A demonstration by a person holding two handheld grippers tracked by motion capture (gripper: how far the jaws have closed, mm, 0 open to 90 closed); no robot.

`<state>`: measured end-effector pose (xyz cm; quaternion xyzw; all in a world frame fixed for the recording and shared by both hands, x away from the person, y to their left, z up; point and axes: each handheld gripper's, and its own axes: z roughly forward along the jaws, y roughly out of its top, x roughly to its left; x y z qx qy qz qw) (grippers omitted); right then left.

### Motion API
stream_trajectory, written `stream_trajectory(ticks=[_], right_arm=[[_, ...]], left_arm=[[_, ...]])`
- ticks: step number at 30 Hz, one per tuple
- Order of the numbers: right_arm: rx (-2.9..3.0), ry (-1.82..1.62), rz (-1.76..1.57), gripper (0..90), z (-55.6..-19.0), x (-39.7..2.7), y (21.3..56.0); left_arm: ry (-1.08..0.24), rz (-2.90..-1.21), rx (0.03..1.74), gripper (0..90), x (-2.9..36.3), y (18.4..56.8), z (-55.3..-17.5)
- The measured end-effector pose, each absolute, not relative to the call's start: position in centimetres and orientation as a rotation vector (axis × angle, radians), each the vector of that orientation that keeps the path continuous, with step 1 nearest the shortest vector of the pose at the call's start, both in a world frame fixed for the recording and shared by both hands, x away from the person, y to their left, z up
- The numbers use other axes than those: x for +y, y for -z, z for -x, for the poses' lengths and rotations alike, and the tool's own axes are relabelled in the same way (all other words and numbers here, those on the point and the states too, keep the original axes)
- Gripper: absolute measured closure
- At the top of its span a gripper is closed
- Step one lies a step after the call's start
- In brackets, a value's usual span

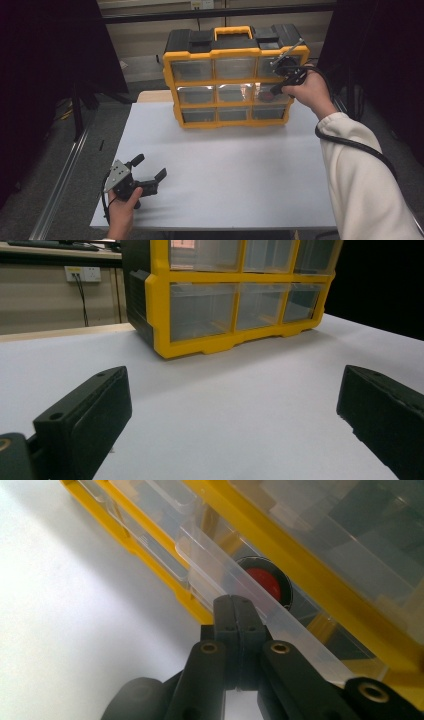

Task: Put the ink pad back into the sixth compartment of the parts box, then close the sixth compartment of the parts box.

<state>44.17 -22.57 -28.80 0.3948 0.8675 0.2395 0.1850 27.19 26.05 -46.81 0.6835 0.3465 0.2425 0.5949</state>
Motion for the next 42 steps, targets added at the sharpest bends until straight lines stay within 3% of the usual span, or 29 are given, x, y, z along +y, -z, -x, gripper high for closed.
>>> stream_trajectory(ticks=[42], right_arm=[[2.416, -0.691, -1.131, 90.0, -44.27, -22.66, 28.83]], left_arm=[[-0.562, -1.571, 0.814, 1.2, 25.91, 46.77, -27.51]])
